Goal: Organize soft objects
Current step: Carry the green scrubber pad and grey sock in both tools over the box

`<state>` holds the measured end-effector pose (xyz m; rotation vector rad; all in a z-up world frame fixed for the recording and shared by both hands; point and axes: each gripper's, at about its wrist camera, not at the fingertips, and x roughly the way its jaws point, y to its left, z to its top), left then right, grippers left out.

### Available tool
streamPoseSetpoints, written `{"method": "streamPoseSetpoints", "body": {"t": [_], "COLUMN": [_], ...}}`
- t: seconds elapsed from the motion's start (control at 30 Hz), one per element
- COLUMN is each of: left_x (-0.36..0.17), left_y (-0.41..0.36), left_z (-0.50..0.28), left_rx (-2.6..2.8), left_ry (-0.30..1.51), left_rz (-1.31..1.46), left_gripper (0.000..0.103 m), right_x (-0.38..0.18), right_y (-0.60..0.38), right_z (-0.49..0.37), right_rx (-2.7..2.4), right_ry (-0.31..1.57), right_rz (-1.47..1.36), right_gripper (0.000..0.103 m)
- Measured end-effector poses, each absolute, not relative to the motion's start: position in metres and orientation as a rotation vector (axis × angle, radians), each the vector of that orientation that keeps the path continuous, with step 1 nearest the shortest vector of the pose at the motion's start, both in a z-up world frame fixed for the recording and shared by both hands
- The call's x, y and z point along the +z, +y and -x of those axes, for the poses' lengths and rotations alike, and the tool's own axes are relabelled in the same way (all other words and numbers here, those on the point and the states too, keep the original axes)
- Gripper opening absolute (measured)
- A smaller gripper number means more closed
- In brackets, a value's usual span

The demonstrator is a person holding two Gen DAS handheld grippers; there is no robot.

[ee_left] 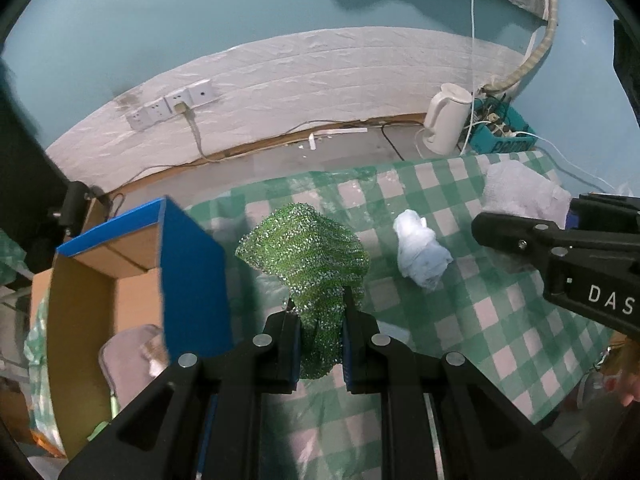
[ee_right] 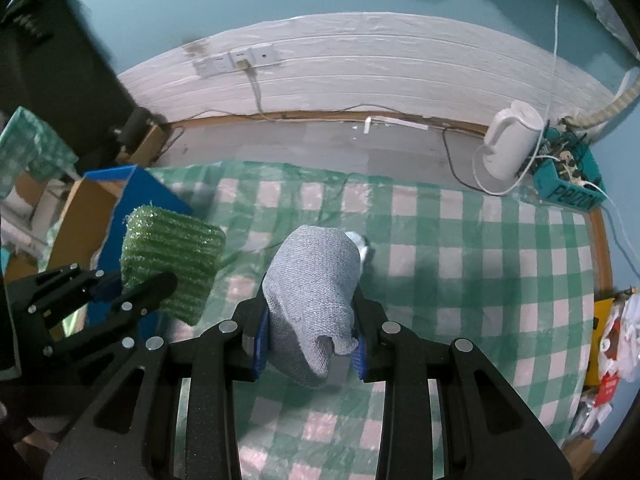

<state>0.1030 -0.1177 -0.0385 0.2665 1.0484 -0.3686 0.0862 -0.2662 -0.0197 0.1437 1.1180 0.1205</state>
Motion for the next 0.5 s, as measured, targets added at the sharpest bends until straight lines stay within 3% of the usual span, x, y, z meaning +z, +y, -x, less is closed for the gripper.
{"method": "streamPoseSetpoints", "body": {"t": [0.5], "left_x": [-0.018], "left_y": [-0.068], "left_z": [-0.072], "left_rx": [-0.293], "left_ry": [1.004], "left_rz": [-0.235], "left_gripper": [0.015], "right_x": [0.003], "right_y": [-0.215], "right_z": [-0.065], "right_rx": [0.221], "right_ry": [1.085], "right_rz": [-0.079], "right_gripper": [0.031]}}
